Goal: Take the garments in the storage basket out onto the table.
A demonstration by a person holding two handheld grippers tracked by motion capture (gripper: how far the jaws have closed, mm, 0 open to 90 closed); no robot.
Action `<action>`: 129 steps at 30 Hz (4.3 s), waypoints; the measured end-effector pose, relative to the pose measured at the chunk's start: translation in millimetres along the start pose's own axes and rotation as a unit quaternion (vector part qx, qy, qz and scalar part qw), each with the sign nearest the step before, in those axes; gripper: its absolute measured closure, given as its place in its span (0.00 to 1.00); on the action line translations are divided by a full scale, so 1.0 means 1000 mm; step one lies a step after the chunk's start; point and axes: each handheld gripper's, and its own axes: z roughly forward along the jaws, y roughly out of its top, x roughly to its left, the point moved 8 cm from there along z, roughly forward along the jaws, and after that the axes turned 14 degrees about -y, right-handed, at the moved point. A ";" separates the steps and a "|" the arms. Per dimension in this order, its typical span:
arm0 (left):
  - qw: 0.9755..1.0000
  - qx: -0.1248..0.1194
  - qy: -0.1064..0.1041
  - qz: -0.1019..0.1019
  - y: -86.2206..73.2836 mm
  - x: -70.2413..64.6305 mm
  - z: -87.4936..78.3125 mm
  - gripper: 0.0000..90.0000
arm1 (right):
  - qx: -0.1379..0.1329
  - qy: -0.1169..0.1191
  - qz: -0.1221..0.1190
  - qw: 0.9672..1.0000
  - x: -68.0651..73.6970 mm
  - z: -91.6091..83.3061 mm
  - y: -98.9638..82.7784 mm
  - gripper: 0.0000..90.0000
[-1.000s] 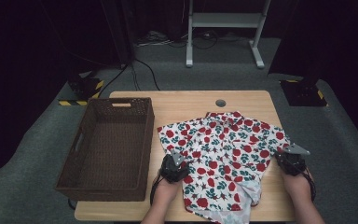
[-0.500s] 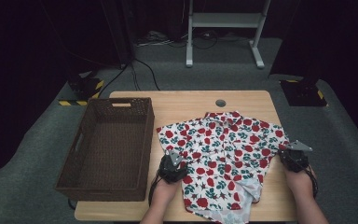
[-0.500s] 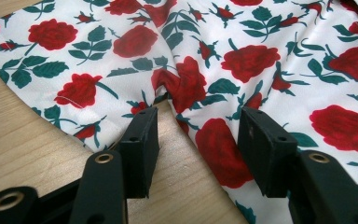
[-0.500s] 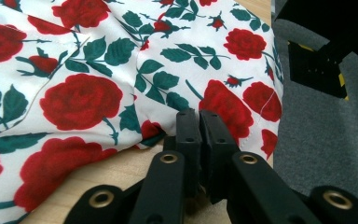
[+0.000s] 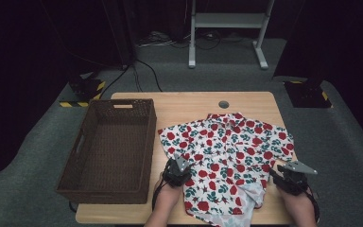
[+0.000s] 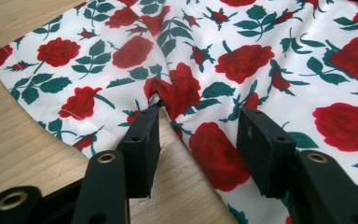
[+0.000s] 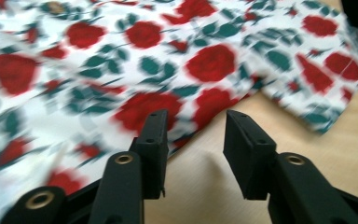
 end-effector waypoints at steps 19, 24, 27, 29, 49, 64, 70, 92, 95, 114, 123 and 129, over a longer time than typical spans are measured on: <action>0.999 0.003 0.016 0.038 0.005 -0.002 0.006 0.60 | -0.002 0.038 -0.028 0.999 0.030 -0.003 -0.006 0.98; 0.999 0.004 0.010 0.039 0.014 0.004 0.015 0.60 | 0.000 0.027 -0.028 0.999 0.019 0.010 0.002 0.98; 0.999 0.005 0.007 0.032 0.022 0.013 0.024 0.60 | -0.001 0.020 -0.031 0.999 0.016 0.021 0.010 0.98; 0.999 0.006 0.009 0.030 0.027 0.019 0.029 0.58 | -0.002 0.015 -0.034 0.999 0.015 0.028 0.015 0.98; 1.000 -0.011 0.006 0.019 0.040 0.015 0.019 0.51 | -0.028 -0.005 -0.012 1.000 -0.007 -0.014 0.019 0.82; 0.998 -0.016 -0.062 -0.013 -0.001 -0.031 -0.024 0.46 | -0.010 0.019 0.007 1.000 0.015 -0.025 -0.017 0.70; 0.998 -0.005 -0.069 -0.002 -0.019 -0.049 -0.028 0.47 | -0.006 0.031 -0.002 1.000 0.027 -0.025 -0.021 0.67; 0.998 -0.007 -0.065 0.018 -0.018 -0.043 -0.027 0.99 | -0.027 0.035 -0.018 0.999 0.033 -0.028 0.006 1.00; 0.998 -0.018 -0.063 0.019 -0.011 -0.042 -0.030 0.99 | -0.052 0.014 -0.018 0.998 0.013 -0.044 0.027 1.00; 0.999 -0.005 -0.047 0.013 -0.021 -0.034 -0.030 0.83 | -0.019 -0.001 0.004 1.000 -0.007 -0.041 -0.008 0.77; 0.999 0.001 -0.037 0.026 -0.026 -0.034 -0.029 0.72 | 0.002 -0.025 0.035 0.999 -0.028 -0.033 -0.032 0.76; 0.999 0.001 -0.034 0.030 -0.026 -0.035 -0.029 0.71 | -0.001 0.023 0.042 0.999 -0.003 -0.035 -0.028 0.68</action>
